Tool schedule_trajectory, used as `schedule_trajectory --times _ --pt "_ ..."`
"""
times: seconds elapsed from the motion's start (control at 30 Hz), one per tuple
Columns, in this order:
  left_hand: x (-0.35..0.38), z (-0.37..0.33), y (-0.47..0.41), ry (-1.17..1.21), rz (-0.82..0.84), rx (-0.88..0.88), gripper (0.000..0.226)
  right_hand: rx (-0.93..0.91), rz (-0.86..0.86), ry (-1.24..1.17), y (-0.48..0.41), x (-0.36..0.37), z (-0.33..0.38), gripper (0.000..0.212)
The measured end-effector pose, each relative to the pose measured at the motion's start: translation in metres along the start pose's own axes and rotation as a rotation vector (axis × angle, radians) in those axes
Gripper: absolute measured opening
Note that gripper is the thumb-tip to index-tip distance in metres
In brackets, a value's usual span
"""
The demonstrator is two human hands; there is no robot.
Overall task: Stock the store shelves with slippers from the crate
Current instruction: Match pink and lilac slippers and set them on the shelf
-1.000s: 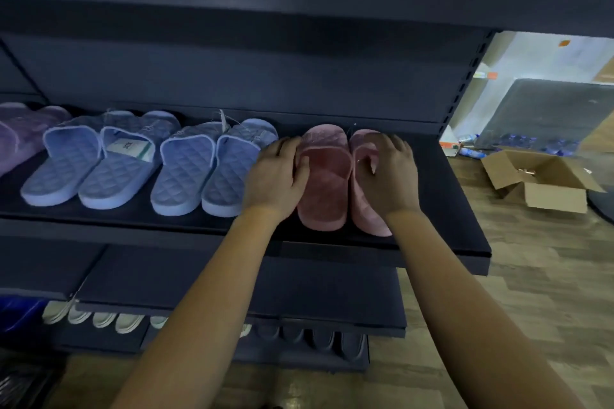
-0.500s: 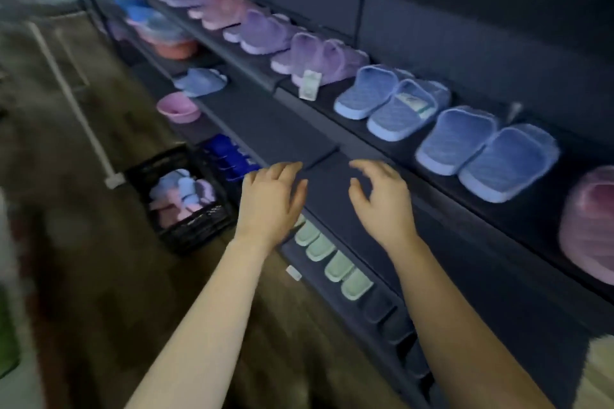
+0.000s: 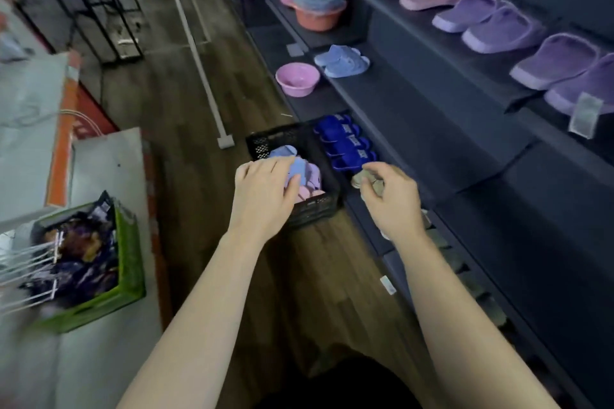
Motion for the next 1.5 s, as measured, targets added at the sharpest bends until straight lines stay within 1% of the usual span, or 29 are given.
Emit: schedule_trajectory --times 0.17,0.33,0.57,0.67,0.8,0.9,0.97,1.07,1.2,1.27,1.3,1.4,1.5 --pt "0.049 0.070 -0.080 -0.015 0.055 0.011 0.036 0.038 0.048 0.037 -0.065 0.099 -0.006 0.023" --pt "0.107 0.126 -0.194 -0.001 0.109 0.025 0.036 0.094 0.112 0.069 -0.165 0.193 -0.021 0.026" --pt "0.185 0.181 -0.346 0.053 0.203 0.077 0.034 0.243 0.183 0.147 -0.288 0.275 -0.039 0.030" --pt "0.226 0.196 -0.399 0.062 0.250 0.151 0.032 0.289 0.173 0.179 -0.324 0.304 -0.056 0.030" --pt "0.284 0.212 -0.463 0.075 0.345 0.273 0.036 0.396 0.128 0.226 -0.359 0.350 -0.076 0.029" --pt "0.328 0.227 -0.505 0.079 0.399 0.422 0.037 0.493 0.060 0.234 -0.378 0.387 -0.085 0.026" --pt "0.354 0.239 -0.529 0.120 0.461 0.513 0.037 0.590 0.010 0.228 -0.386 0.411 -0.088 0.025" --pt "0.389 0.254 -0.554 0.155 0.556 0.634 0.037 0.713 -0.027 0.246 -0.389 0.447 -0.094 0.024" --pt "0.434 0.269 -0.565 0.173 0.671 0.716 0.040 0.901 -0.053 0.279 -0.374 0.489 -0.106 0.029" --pt "0.459 0.276 -0.560 0.182 0.720 0.747 0.040 0.983 -0.066 0.282 -0.360 0.508 -0.115 0.036" --pt "0.471 0.279 -0.556 0.187 0.744 0.761 0.040 1.016 -0.058 0.296 -0.353 0.516 -0.120 0.036" --pt "0.510 0.287 -0.538 0.204 0.790 0.814 0.039 1.104 -0.069 0.326 -0.329 0.541 -0.138 0.025" --pt "0.550 0.302 -0.518 0.220 0.822 0.806 0.039 1.177 -0.115 0.312 -0.304 0.573 -0.158 0.026"
Point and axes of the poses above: each hand's wrist, its own y-axis away from the middle knuckle, its own x-axis out of the palm, z = x × y, the point moved 4 cm from there along -y, towards the middle knuckle, and after that the axes turned 10 degrees about -z, right-handed, at the moved point
